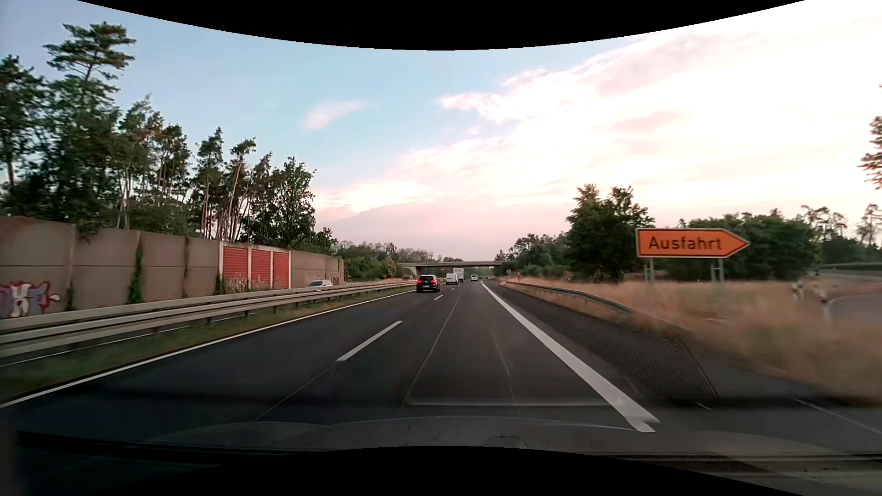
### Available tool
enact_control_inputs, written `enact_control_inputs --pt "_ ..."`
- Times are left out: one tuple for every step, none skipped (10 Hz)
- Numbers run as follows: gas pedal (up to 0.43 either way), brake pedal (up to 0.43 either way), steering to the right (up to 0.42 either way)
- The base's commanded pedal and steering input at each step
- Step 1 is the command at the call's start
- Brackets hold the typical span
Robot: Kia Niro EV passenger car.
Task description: Follow the waypoints while adhering to traffic rules and regulations
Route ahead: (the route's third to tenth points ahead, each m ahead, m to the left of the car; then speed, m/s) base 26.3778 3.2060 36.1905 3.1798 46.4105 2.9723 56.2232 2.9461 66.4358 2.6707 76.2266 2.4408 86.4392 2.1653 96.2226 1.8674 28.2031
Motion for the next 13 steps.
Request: enact_control_inputs --pt "0.138 0.0 -0.002" --pt "0.138 0.0 -0.002" --pt "0.138 0.0 -0.002" --pt "0.138 0.0 -0.002" --pt "0.138 0.0 -0.002" --pt "0.138 0.0 -0.002" --pt "0.138 0.0 -0.001" --pt "0.138 0.0 -0.001" --pt "0.138 0.0 0.0" --pt "0.138 0.0 -0.001" --pt "0.138 0.0 0.0" --pt "0.138 0.0 -0.001" --pt "0.138 0.0 0.0"
